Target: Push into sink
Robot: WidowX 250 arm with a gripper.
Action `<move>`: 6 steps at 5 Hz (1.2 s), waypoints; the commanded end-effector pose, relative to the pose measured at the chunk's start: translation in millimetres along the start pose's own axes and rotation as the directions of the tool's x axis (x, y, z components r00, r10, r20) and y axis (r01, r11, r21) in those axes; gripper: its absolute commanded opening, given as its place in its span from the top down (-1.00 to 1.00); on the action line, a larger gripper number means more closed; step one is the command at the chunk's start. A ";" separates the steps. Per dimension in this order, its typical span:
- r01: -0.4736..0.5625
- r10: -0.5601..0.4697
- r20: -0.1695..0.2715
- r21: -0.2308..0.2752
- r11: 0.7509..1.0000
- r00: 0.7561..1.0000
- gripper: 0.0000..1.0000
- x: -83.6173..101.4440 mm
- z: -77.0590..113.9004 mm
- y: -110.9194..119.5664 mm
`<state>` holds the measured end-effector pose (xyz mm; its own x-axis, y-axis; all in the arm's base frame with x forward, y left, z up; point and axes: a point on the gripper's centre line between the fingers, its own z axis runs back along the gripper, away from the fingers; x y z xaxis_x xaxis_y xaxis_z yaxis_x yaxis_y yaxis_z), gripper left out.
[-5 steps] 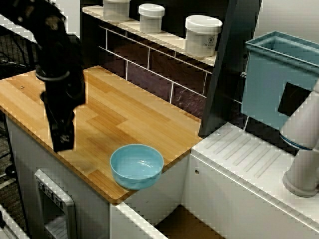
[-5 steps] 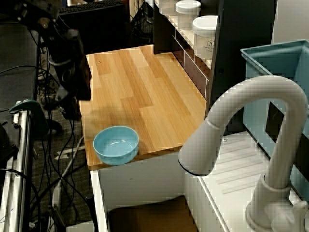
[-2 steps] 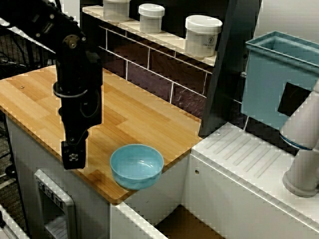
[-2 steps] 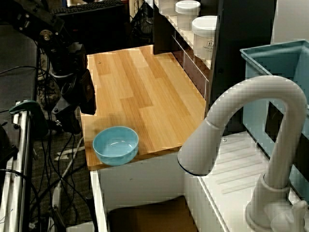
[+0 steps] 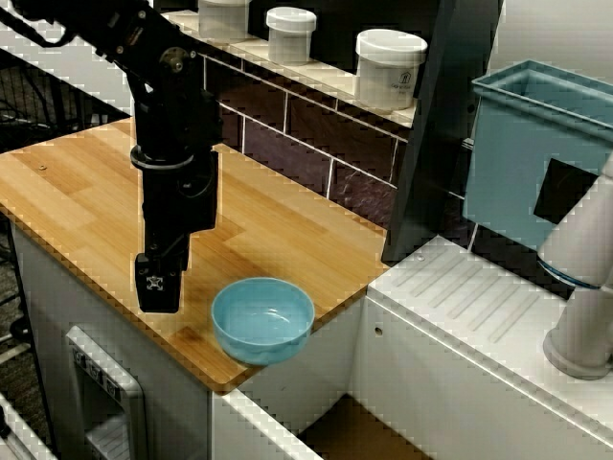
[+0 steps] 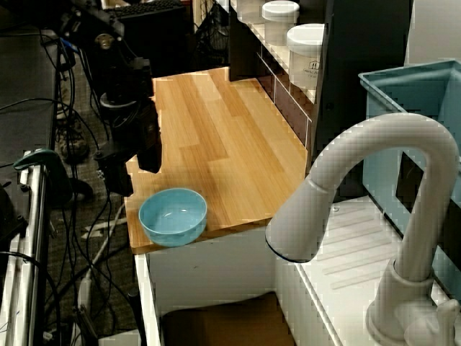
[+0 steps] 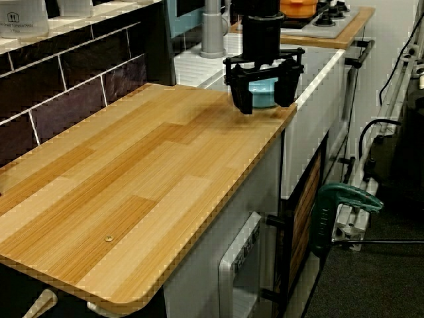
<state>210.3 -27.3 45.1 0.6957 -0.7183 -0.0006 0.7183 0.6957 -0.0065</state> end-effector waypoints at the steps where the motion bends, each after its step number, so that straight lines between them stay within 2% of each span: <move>1: 0.057 -0.057 0.013 0.006 0.998 0.998 -1.00 13.8 -7.7 4.0; 3: 0.079 -0.079 0.016 -0.028 0.996 0.997 -1.00 34.4 -7.1 -0.9; 4: 0.085 -0.085 0.014 -0.025 0.996 0.996 -1.00 48.6 -6.0 -0.1; 6: 0.104 -0.103 0.006 -0.034 0.994 0.995 -1.00 60.5 -6.3 -8.5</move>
<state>242.0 -78.2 32.3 0.6079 -0.7938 -0.0178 0.7918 0.6078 -0.0606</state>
